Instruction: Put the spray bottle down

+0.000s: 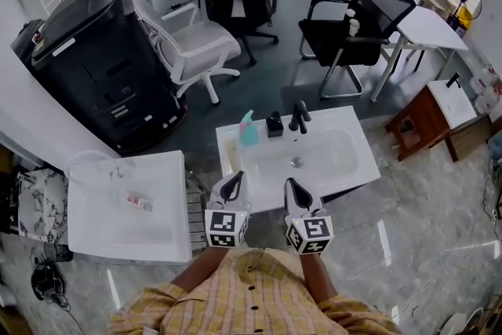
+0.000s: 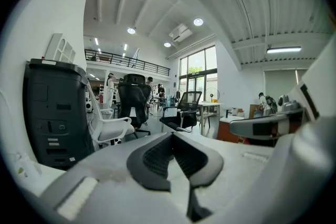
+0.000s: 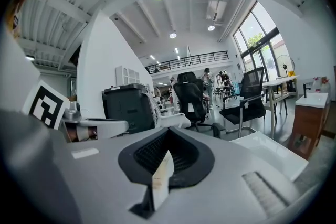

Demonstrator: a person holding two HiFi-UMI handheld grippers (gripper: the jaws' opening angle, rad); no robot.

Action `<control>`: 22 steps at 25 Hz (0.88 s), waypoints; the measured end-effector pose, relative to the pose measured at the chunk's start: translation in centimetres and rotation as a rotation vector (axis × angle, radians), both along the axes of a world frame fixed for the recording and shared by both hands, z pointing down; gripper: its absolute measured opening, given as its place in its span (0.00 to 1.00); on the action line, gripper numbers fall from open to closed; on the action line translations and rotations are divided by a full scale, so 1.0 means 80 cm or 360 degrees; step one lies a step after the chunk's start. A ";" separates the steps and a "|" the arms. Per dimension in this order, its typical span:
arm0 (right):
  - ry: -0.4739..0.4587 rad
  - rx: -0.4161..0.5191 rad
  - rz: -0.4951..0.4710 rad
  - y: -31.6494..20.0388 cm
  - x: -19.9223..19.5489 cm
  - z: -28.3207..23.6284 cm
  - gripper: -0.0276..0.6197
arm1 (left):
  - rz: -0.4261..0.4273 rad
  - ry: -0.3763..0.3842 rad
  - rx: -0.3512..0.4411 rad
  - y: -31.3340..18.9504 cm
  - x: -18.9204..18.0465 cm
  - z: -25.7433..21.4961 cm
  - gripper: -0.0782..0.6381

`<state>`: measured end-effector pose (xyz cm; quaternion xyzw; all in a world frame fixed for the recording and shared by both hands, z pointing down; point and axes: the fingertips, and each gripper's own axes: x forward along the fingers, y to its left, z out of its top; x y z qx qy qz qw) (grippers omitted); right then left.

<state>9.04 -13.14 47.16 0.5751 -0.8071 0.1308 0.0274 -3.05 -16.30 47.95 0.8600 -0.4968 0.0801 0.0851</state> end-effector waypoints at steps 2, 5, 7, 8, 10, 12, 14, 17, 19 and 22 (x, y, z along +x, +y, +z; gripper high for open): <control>0.0004 0.0001 -0.0013 0.000 -0.003 -0.001 0.04 | 0.0000 -0.0001 0.0002 0.004 -0.002 -0.001 0.11; 0.0012 0.0010 -0.0026 0.001 -0.003 -0.004 0.04 | -0.0003 0.0006 0.0007 0.011 -0.001 -0.003 0.11; 0.0013 0.0015 -0.0029 0.002 -0.002 -0.005 0.04 | -0.0009 0.0008 0.0006 0.015 -0.001 -0.002 0.11; 0.0013 0.0017 -0.0030 0.003 -0.002 -0.006 0.04 | -0.0012 0.0009 0.0004 0.017 -0.002 -0.002 0.11; 0.0012 0.0018 -0.0032 0.003 -0.001 -0.006 0.04 | -0.0018 0.0010 -0.0001 0.019 -0.002 -0.001 0.11; 0.0011 0.0022 -0.0037 0.002 0.000 -0.007 0.04 | -0.0018 0.0008 -0.0001 0.020 0.000 -0.001 0.11; 0.0011 0.0026 -0.0042 0.001 0.000 -0.007 0.04 | -0.0016 0.0005 0.0000 0.020 0.001 0.000 0.11; 0.0009 0.0024 -0.0053 0.001 0.000 -0.007 0.04 | -0.0019 0.0007 -0.0005 0.021 0.001 0.003 0.11; 0.0005 0.0022 -0.0058 0.002 0.000 -0.007 0.04 | -0.0019 0.0007 -0.0004 0.022 0.003 0.002 0.11; -0.0005 0.0035 -0.0074 0.002 -0.001 -0.008 0.04 | -0.0013 -0.0001 -0.0002 0.022 0.005 0.002 0.11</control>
